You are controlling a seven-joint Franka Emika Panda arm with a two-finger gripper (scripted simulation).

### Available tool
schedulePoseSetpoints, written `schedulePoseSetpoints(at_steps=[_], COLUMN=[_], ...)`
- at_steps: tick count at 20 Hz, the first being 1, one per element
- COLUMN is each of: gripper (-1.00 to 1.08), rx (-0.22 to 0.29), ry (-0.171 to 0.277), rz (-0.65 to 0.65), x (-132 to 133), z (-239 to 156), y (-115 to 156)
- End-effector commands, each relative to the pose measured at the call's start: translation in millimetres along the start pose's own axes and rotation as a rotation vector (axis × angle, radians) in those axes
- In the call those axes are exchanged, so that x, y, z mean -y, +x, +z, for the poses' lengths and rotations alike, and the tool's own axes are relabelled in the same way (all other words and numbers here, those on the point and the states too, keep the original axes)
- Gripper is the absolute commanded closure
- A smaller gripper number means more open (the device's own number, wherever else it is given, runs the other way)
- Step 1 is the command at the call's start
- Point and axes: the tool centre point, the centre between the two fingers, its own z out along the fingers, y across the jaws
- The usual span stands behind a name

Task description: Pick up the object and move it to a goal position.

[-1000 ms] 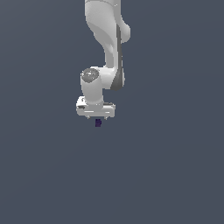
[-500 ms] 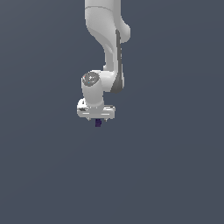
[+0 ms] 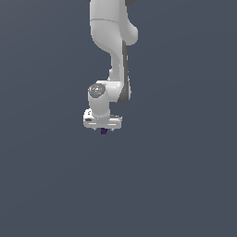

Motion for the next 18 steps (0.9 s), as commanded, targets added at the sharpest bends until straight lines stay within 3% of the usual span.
schedulePoseSetpoints(at_steps=[1, 18], gripper=[1.08, 1.08], rx=[-0.001, -0.001], ry=[0.0, 0.0], rz=[0.0, 0.0], x=[0, -1], z=[1, -11], y=[1, 6])
